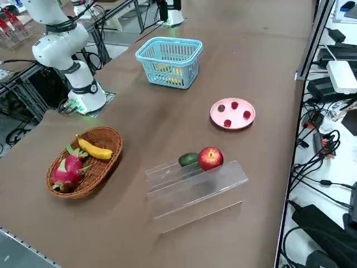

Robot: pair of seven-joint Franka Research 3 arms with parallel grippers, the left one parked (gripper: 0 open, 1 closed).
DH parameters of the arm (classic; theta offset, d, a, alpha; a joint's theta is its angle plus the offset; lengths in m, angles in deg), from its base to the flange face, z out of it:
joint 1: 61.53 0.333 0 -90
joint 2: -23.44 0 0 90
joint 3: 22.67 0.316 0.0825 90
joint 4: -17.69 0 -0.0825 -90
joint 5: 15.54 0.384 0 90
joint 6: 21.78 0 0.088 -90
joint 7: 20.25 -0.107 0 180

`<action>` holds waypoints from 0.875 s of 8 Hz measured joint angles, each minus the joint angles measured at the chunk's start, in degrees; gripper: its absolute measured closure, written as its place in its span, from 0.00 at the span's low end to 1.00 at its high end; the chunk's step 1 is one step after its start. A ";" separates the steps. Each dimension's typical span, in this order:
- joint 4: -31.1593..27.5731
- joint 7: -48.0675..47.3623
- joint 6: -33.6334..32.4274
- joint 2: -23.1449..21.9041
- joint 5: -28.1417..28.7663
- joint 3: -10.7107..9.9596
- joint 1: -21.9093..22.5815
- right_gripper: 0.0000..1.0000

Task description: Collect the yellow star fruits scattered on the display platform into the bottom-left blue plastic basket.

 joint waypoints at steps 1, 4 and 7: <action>0.00 0.00 0.00 0.00 0.00 0.00 0.00 0.00; 0.20 0.07 0.00 -0.01 0.00 0.00 0.00 0.00; 0.38 0.08 0.00 -0.01 0.00 0.00 0.04 0.00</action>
